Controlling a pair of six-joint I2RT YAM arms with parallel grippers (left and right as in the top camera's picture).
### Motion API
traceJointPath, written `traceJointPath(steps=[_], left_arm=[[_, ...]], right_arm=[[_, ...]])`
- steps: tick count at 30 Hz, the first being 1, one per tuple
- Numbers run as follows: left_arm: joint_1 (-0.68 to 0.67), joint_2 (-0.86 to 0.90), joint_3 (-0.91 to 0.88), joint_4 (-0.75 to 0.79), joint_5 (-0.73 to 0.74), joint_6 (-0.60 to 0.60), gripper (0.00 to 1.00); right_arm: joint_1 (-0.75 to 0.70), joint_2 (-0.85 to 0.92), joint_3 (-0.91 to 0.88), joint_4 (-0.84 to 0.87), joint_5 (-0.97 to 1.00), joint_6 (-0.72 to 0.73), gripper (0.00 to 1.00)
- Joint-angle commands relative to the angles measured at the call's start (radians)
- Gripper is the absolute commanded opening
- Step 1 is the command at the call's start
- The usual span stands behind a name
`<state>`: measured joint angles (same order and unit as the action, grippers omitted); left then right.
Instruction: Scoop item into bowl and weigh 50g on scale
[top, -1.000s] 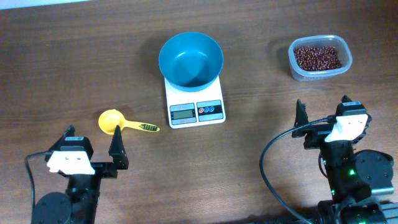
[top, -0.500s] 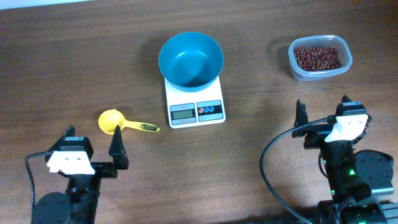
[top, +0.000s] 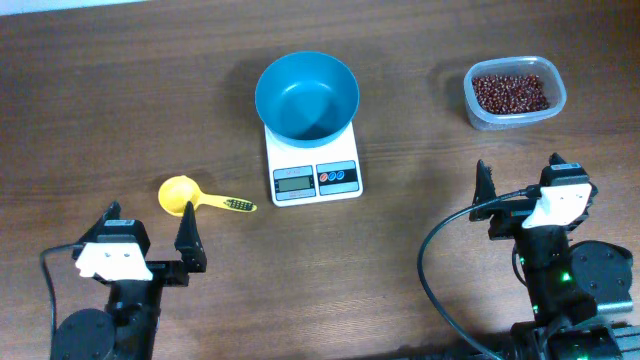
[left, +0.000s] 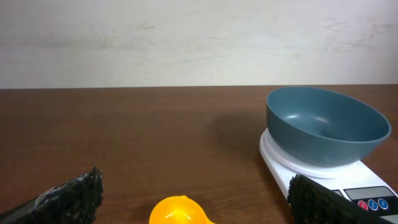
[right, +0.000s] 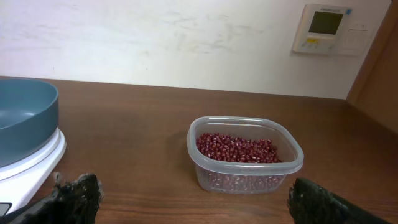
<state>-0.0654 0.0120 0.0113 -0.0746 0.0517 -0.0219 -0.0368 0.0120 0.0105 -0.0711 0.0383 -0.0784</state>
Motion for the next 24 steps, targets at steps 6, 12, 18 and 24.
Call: traceJointPath(steps=[6, 12, 18, 24], left_arm=[[-0.004, -0.007, -0.002, 0.016, 0.003, 0.016, 0.99], [-0.004, -0.007, -0.002, 0.006, 0.003, 0.016, 0.99], [-0.004, -0.007, -0.001, 0.01, 0.106, 0.014, 0.99], [-0.004, -0.007, 0.056, 0.015, 0.351, -0.061, 0.99]], right_arm=[[-0.004, -0.008, -0.005, -0.007, 0.019, 0.004, 0.99], [-0.004, -0.008, -0.005, -0.007, 0.019, 0.005, 0.99], [-0.004, -0.008, -0.005, -0.007, 0.019, 0.005, 0.99], [-0.004, -0.008, -0.005, -0.007, 0.019, 0.004, 0.99]])
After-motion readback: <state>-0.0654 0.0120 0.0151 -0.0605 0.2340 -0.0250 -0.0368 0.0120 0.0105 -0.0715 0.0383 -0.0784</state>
